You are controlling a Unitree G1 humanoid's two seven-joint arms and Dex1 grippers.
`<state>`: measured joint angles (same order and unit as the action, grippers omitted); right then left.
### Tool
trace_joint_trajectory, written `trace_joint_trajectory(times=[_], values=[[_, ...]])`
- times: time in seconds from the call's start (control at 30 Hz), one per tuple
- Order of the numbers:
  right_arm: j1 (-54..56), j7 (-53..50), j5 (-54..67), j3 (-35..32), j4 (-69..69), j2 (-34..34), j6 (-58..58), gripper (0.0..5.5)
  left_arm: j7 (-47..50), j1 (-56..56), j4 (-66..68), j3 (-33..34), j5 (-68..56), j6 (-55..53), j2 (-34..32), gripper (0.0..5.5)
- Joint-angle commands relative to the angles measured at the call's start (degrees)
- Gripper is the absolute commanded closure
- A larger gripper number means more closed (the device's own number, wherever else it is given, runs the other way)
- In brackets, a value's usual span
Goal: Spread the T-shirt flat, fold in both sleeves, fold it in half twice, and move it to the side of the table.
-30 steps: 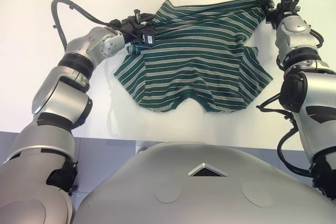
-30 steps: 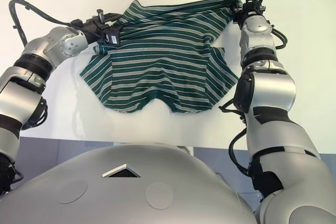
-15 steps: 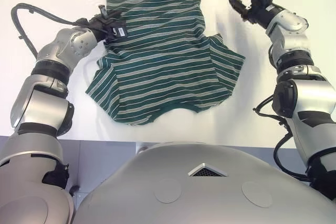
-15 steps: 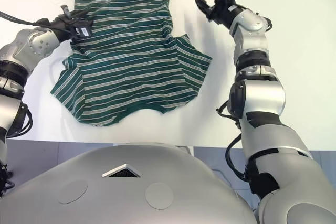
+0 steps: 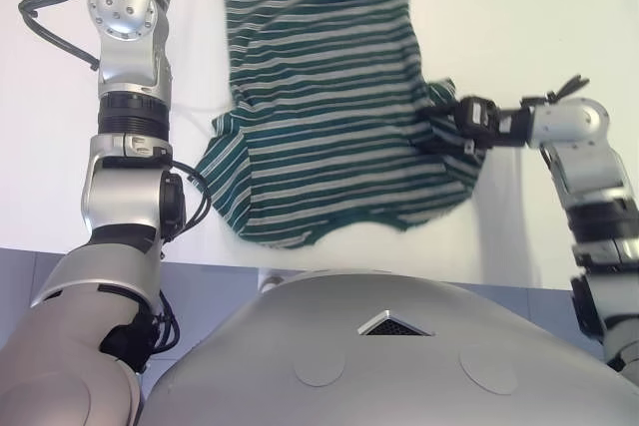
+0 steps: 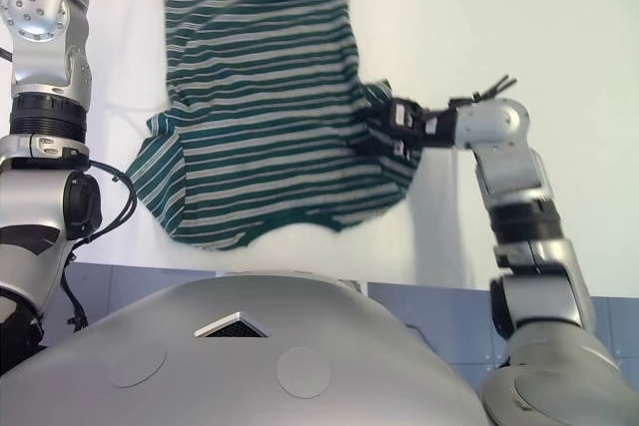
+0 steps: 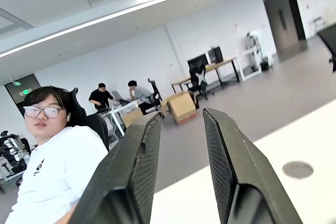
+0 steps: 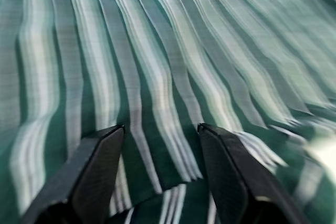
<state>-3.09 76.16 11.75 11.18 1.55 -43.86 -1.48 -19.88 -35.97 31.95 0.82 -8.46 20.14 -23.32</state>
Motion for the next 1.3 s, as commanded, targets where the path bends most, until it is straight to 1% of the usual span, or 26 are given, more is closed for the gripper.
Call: trace_joint_trajectory(times=[0.03, 0.13, 0.2, 0.23, 0.27, 0.3, 0.37, 0.4, 0.43, 0.47, 0.53, 0.6, 0.63, 0.73, 0.83, 0.9, 0.97, 1.03, 1.1, 1.13, 1.23, 1.27, 1.3], values=[[-4.4, 2.6, 9.9, -3.5, 14.0, -4.6, -8.4, 2.86, -0.5, 2.6, -4.3, 0.6, 1.0, -3.6, -0.4, 4.06], [5.8, -4.7, 15.2, -10.2, 11.7, -1.3, -13.4, 2.86, -0.8, 2.6, -4.8, 0.3, 1.9, -4.9, -0.1, 4.06], [11.7, -7.0, 18.4, -12.8, 10.3, 0.1, -15.8, 2.86, -1.4, 2.6, -5.2, 0.3, 1.9, -5.6, 0.0, 4.06], [16.1, -9.8, 19.2, -13.4, 8.5, 2.2, -17.0, 2.86, -2.1, 2.9, -5.5, 0.3, 1.7, -6.0, -0.1, 4.06], [21.0, -13.2, 16.9, -12.4, 5.1, 4.9, -16.4, 2.86, -3.4, 3.5, -5.8, -0.2, 2.0, -6.0, -0.3, 4.06], [25.5, -17.8, 12.3, -9.9, -1.1, 8.1, -15.1, 2.86, -5.2, 4.5, -6.1, -1.3, 2.5, -6.0, -0.4, 4.06], [29.9, -23.9, 1.8, -4.2, -12.4, 11.8, -9.6, 2.86, -10.3, 6.4, -5.9, -4.9, 4.2, -5.0, -0.7, 4.06], [31.2, -26.6, -3.5, -1.4, -18.7, 12.5, -6.4, 2.86, -12.5, 7.3, -4.7, -7.8, 7.0, -3.4, -1.3, 4.06], [32.2, -28.5, -7.9, 0.8, -24.0, 12.5, -3.6, 2.86, -13.3, 8.0, -2.9, -12.0, 12.6, -0.3, -2.8, 4.06], [33.0, -29.2, -10.7, 2.3, -27.9, 12.4, -1.6, 2.86, -14.0, 8.6, -1.3, -15.9, 17.8, 2.6, -4.2, 4.06], [33.7, -27.2, -14.0, 4.4, -32.1, 11.6, 2.0, 2.86, -15.0, 9.3, 1.7, -21.5, 25.6, 6.7, -6.8, 4.06], [34.5, -25.9, -17.2, 6.4, -36.2, 11.3, 5.4, 2.86, -16.2, 9.1, 4.7, -24.5, 29.5, 9.2, -8.3, 4.06], [35.5, -27.2, -19.3, 7.3, -39.4, 11.9, 6.9, 2.86, -16.5, 8.8, 6.6, -25.7, 31.2, 10.1, -8.6, 4.06], [40.6, -40.6, -27.6, 10.6, -53.8, 16.0, 10.7, 2.86, -7.3, 2.0, 20.9, -31.9, 41.4, 10.0, -6.5, 4.06], [46.3, -52.3, -30.5, 10.7, -64.9, 21.2, 12.4, 2.86, 7.2, -6.2, 34.2, -34.8, 47.0, 4.2, -3.2, 4.06], [49.6, -58.0, -31.1, 10.1, -70.1, 24.0, 12.8, 2.86, 12.9, -9.8, 39.3, -34.0, 46.6, 2.7, -1.2, 4.06], [52.4, -63.6, -31.6, 9.0, -73.8, 25.8, 13.2, 2.86, 15.6, -12.7, 42.3, -32.4, 45.4, 2.7, 0.6, 4.06], [54.6, -68.4, -31.6, 7.9, -75.9, 26.6, 13.8, 2.86, 15.3, -14.6, 43.7, -28.8, 41.7, 3.4, 2.3, 4.06], [55.7, -70.8, -31.2, 6.4, -76.6, 26.9, 15.5, 2.86, 13.5, -15.1, 44.1, -24.9, 37.9, 4.8, 3.3, 4.06], [55.9, -70.8, -30.5, 5.3, -76.5, 27.1, 16.8, 2.86, 12.1, -15.1, 44.0, -23.3, 36.2, 5.7, 3.5, 4.06], [55.5, -68.9, -26.6, 1.0, -72.3, 26.3, 26.1, 2.86, 7.3, -15.1, 41.7, -17.6, 29.9, 9.7, 2.3, 4.06], [54.9, -67.4, -25.0, -0.4, -70.1, 25.5, 28.8, 2.86, 5.9, -15.2, 40.6, -16.2, 28.6, 11.1, 1.4, 4.06], [53.5, -63.7, -22.3, -2.0, -66.6, 24.8, 30.5, 2.86, 4.1, -15.0, 38.9, -14.7, 26.9, 12.6, -0.1, 4.06]])
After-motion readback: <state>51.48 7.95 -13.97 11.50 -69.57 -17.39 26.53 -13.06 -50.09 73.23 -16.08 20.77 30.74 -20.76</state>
